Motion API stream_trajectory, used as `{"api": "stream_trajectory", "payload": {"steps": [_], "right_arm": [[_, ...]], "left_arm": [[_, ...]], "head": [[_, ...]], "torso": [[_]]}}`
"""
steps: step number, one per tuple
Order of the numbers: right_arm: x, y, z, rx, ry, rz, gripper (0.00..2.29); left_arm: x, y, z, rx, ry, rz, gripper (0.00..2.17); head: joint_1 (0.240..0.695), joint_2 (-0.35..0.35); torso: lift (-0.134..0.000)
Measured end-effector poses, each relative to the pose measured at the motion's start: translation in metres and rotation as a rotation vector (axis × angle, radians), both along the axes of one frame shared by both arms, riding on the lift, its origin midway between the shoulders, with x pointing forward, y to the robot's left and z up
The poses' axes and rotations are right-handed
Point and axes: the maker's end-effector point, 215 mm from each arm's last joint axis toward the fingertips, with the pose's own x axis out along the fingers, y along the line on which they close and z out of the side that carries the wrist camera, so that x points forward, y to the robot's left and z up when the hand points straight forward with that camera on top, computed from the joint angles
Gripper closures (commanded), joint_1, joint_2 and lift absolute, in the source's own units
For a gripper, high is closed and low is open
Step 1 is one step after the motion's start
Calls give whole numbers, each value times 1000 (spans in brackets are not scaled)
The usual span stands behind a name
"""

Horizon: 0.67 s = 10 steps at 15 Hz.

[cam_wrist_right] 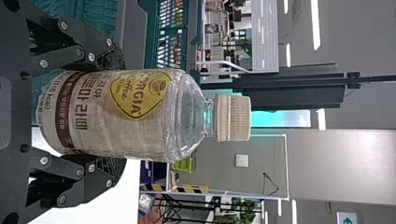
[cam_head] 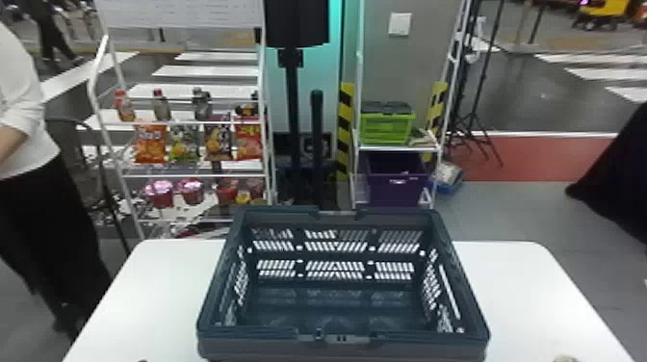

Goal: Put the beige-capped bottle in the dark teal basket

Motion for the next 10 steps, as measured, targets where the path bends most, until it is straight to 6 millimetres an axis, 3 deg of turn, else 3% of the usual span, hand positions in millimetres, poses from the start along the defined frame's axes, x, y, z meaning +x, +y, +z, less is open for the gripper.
{"api": "stream_trajectory", "payload": {"steps": [10], "right_arm": [[1,0,3,-1,-9,0,2128]], "left_arm": [[-4,-1,-14,-2,23,1,147]], "head": [[499,0]], "torso": [[0]]}}
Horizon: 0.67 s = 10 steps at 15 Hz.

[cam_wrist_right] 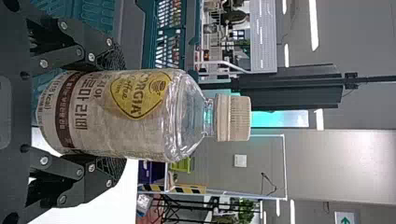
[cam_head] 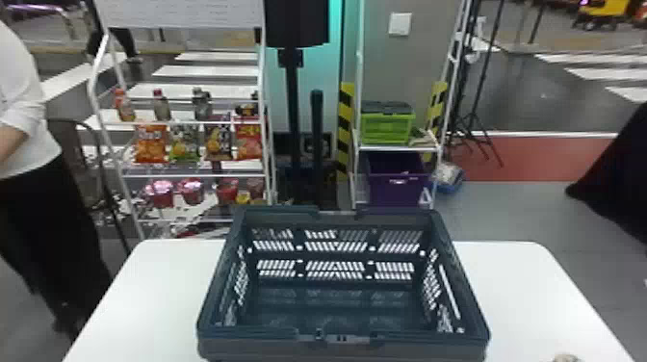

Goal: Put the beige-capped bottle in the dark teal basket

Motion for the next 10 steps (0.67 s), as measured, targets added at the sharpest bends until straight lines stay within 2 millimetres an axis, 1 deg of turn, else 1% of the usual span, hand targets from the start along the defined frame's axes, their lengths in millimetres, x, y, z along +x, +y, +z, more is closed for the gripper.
{"api": "stream_trajectory", "payload": {"steps": [5,7,9,10], "right_arm": [[1,0,3,-4,-9,9,2128],[7,0,15,-10,-34,20,2128],[18,-3,33,-22,-67,26,2128],[23,-2,39,-25,-72,36,2128]], "left_arm": [[0,0,1,-2,-3,1,147],[0,0,1,-1,-4,0,147],[-1,0,3,-3,-6,0,147],[-1,-1,4,-3,-6,-1,147]], "head": [[499,0],[499,0],[499,0],[499,0]], "torso": [[0],[0],[0],[0]]}}
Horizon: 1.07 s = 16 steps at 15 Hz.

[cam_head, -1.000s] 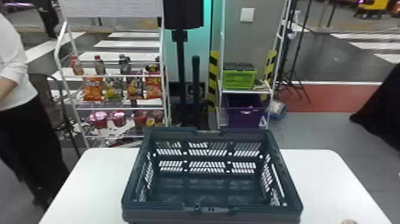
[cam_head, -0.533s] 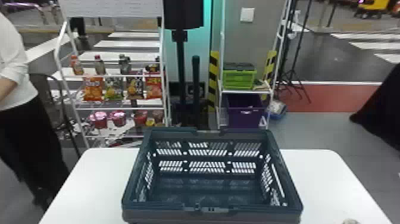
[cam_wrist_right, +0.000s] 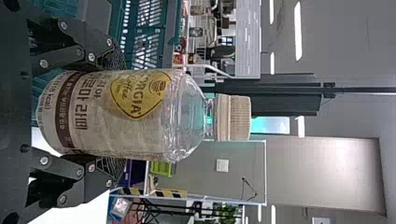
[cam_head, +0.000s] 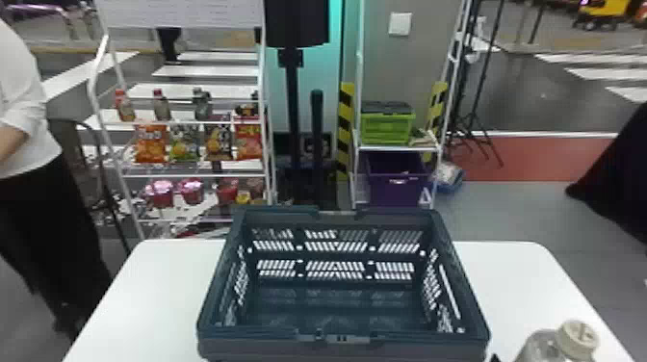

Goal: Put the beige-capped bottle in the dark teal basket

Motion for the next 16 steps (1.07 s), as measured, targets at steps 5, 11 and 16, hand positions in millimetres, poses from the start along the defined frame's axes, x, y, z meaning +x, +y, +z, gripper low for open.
{"api": "stream_trajectory", "payload": {"steps": [5,11,16], "right_arm": [[40,-2,11,-12,45,11,2128],[102,22,6,9,159,26,2128],[144,101,-19,-28,380,94,2128]], "left_arm": [[-3,-1,-1,1,4,-3,147],[-8,-2,-3,4,5,-5,147],[-12,2,-3,-5,-17,2,147]], "head": [[499,0],[499,0],[499,0]], "torso": [[0],[0],[0]]}}
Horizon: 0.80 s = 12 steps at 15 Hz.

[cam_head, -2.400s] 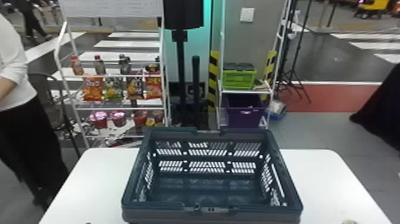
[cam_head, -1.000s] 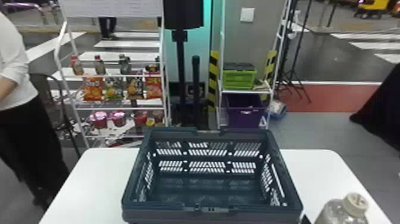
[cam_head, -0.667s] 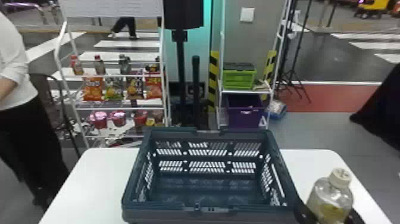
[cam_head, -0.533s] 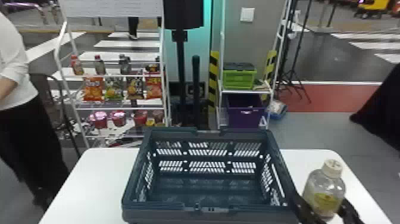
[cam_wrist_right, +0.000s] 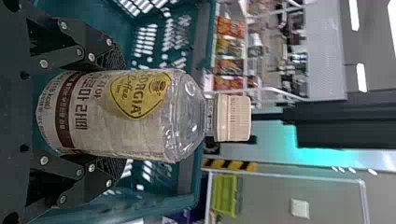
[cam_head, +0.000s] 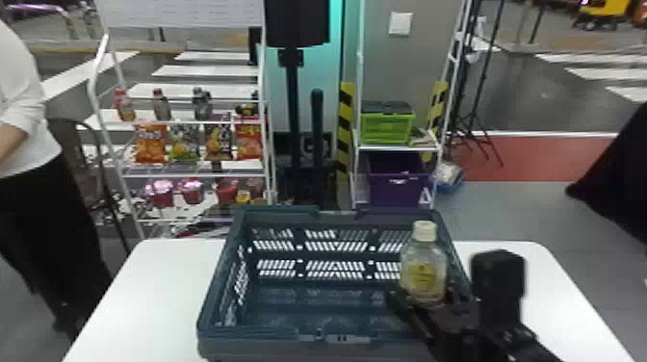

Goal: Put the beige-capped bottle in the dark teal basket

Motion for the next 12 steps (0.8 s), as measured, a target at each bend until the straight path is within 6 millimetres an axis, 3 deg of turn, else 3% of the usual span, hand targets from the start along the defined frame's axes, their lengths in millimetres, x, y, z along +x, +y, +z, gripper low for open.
{"api": "stream_trajectory", "payload": {"steps": [4,9,12], "right_arm": [[26,37,-31,-79,149,52,2128],[66,42,-68,-161,267,60,2125],[83,43,-74,-171,296,67,2125]], "left_arm": [[-4,3,0,-9,-13,7,147],[-4,7,-1,-9,-9,11,147],[-4,8,-1,-9,-10,11,147]], "head": [[499,0],[499,0],[499,0]], "torso": [[0],[0],[0]]}}
